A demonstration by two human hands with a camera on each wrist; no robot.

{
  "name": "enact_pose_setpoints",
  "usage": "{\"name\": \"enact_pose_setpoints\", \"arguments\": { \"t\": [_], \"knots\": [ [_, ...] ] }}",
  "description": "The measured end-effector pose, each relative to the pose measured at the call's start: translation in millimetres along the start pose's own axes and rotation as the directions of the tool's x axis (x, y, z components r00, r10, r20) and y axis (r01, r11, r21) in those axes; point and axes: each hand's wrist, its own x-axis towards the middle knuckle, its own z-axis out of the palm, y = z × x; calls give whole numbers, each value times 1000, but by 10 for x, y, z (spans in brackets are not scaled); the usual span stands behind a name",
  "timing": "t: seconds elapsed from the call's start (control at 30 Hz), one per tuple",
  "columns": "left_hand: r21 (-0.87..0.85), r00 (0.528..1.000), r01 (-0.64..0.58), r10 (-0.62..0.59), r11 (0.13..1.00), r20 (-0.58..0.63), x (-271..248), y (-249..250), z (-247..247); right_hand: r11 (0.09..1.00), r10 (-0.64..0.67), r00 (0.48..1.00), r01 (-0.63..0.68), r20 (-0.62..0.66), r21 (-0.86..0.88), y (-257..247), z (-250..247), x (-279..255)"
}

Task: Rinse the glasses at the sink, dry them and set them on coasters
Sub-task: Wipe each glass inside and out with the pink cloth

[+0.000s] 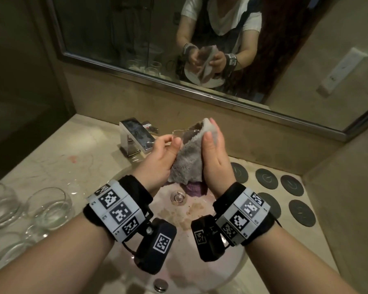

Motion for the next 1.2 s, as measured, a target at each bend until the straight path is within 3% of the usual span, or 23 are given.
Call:
{"name": "enact_pose_setpoints", "arguments": {
  "t": [0.07,0.2,0.23,0.3,0.33,0.4,0.47,0.63,0.77,0.83,0.87,0.93,0.97,1.03,1.1,1.2],
  "knots": [
    [19,1000,15,-16,1000,20,-1,16,18,984,-116,993,114,-8,-138,-2,-34,-31],
    [-126,968,202,-179,971,174,29,82,10,896,-307,948,319,87,-310,-19,-86,-65],
    [-139,956,240,-209,961,205,40,90,3,910,-282,951,307,124,-280,-69,-97,-59],
    [-213,949,239,-182,947,257,44,93,-1,991,-108,975,121,193,-61,-125,-122,31],
    [-236,948,238,-171,942,270,57,82,0,998,-30,975,19,221,52,-114,-145,80],
    [-230,949,220,-153,948,274,95,79,-5,992,47,969,-74,241,103,-122,-162,154],
    [-200,960,202,-154,959,235,129,124,5,996,52,974,-66,222,55,-130,-163,152],
    [-175,976,211,-197,962,95,214,258,35,980,-87,989,107,123,-166,-127,-161,67],
    [-133,967,239,-224,962,119,204,298,4,933,-191,973,222,132,-284,-84,-146,56],
    [-189,958,267,-240,945,153,187,275,-6,983,-99,986,118,133,-143,-94,-156,104],
    [-242,957,267,-225,933,185,160,282,15,1000,-6,990,6,142,5,-112,-168,125],
    [-278,960,258,-211,925,186,141,308,60,949,140,973,-185,186,253,-111,-175,161],
    [-236,966,244,-213,941,149,162,316,70,944,165,972,-204,165,257,-110,-173,159],
    [-91,971,235,-230,968,63,184,355,88,978,123,991,-130,53,165,-124,-129,126],
    [-12,974,226,-226,974,-6,219,358,46,999,-11,1000,10,2,43,-158,-71,81],
    [-82,969,241,-235,967,78,222,394,28,981,-175,985,174,0,-89,-123,-16,84]
  ]
}}
